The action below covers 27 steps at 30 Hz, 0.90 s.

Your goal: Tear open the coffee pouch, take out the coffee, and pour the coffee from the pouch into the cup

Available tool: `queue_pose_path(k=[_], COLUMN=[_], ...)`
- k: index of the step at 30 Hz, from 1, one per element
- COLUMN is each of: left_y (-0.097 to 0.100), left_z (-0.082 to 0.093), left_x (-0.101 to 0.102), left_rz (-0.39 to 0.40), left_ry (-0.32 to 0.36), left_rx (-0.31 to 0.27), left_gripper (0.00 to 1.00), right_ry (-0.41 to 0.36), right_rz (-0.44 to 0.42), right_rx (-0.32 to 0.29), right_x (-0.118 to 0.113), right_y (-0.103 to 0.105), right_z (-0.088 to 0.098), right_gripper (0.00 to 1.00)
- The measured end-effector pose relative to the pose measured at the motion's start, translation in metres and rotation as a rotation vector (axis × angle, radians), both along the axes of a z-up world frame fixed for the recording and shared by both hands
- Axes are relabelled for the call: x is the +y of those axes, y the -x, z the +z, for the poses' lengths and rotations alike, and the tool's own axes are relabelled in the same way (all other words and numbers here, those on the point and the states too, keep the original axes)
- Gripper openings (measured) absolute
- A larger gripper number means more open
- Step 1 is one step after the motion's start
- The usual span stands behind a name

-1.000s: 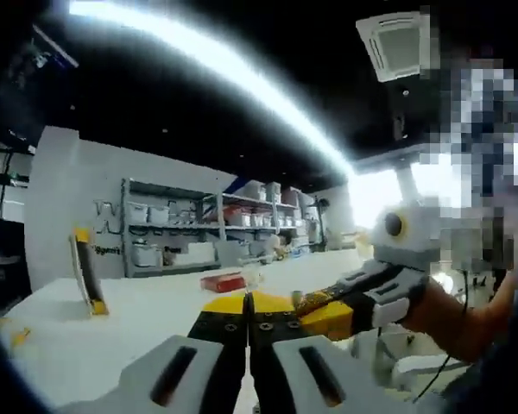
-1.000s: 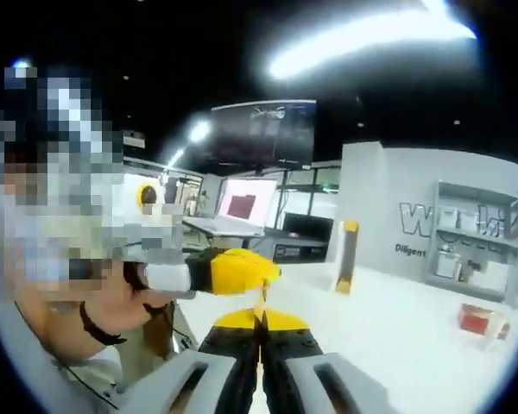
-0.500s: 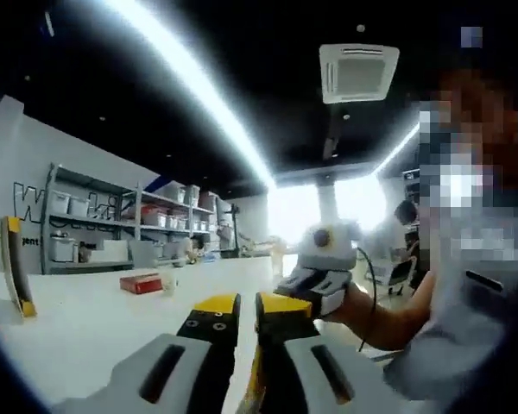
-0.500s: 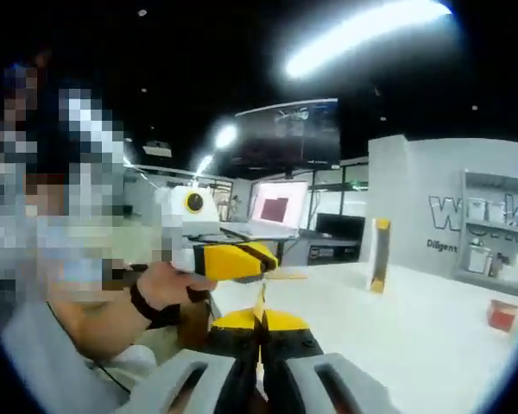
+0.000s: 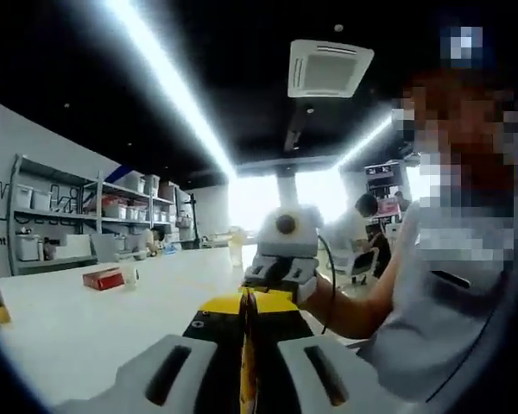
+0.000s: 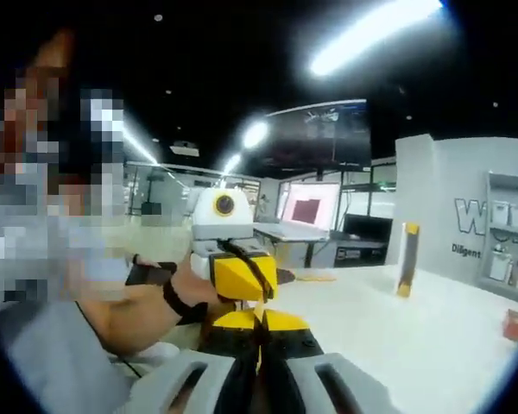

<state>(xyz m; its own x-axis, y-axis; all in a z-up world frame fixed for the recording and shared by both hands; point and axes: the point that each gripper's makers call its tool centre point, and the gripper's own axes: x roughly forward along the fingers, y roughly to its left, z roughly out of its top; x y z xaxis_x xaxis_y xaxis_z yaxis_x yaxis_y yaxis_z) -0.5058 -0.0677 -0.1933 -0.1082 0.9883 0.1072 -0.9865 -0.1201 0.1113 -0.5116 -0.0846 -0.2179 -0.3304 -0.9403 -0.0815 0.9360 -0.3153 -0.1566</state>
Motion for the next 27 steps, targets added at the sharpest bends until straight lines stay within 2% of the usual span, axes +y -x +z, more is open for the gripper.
queue_pose_path(k=[6,8,10,12,13,14,15,18,23,25,27], left_y=[-0.006,-0.007,0.000,0.010,0.015,0.018,0.023,0.030,0.041,0.044,0.045], left_z=[-0.002,-0.003,-0.004,-0.001,-0.001,0.000,0.003,0.006,0.002,0.001,-0.001], left_x=[0.001,0.000,0.000,0.001,0.002,0.003,0.004,0.006,0.010,0.012,0.013], left_rz=[-0.018,0.001,0.094,0.226,0.294,0.336,0.416,0.569,0.733,0.771,0.793], left_ry=[0.014,0.036,0.080,0.125,0.146,0.160,0.177,0.209,0.281,0.304,0.320], left_rx=[0.019,0.049,0.107,0.171,0.169,0.185,0.223,0.249,0.345,0.394,0.413], left_gripper=[0.05,0.04,0.03,0.02,0.02,0.01,0.01,0.01,0.00,0.00,0.00], right_ry=[-0.025,-0.038,-0.045,-0.054,-0.061,-0.061,-0.056,-0.065,-0.103,-0.106,-0.111], right_rz=[0.013,0.016,0.003,-0.082,-0.122,-0.151,-0.185,-0.261,-0.330,-0.343,-0.358], right_rx=[0.005,0.006,0.014,0.047,0.059,0.065,0.074,0.107,0.132,0.134,0.136], right_x=[-0.001,-0.001,-0.002,0.003,0.005,0.007,0.009,0.013,0.018,0.020,0.022], right_y=[-0.004,-0.006,-0.006,0.007,0.013,0.017,0.021,0.030,0.040,0.043,0.045], right_z=[-0.002,-0.004,-0.004,-0.002,-0.002,0.000,0.001,0.004,0.000,-0.001,-0.002], right_gripper=[0.01,0.01,0.01,0.01,0.01,0.01,0.00,0.00,0.00,0.00,0.00])
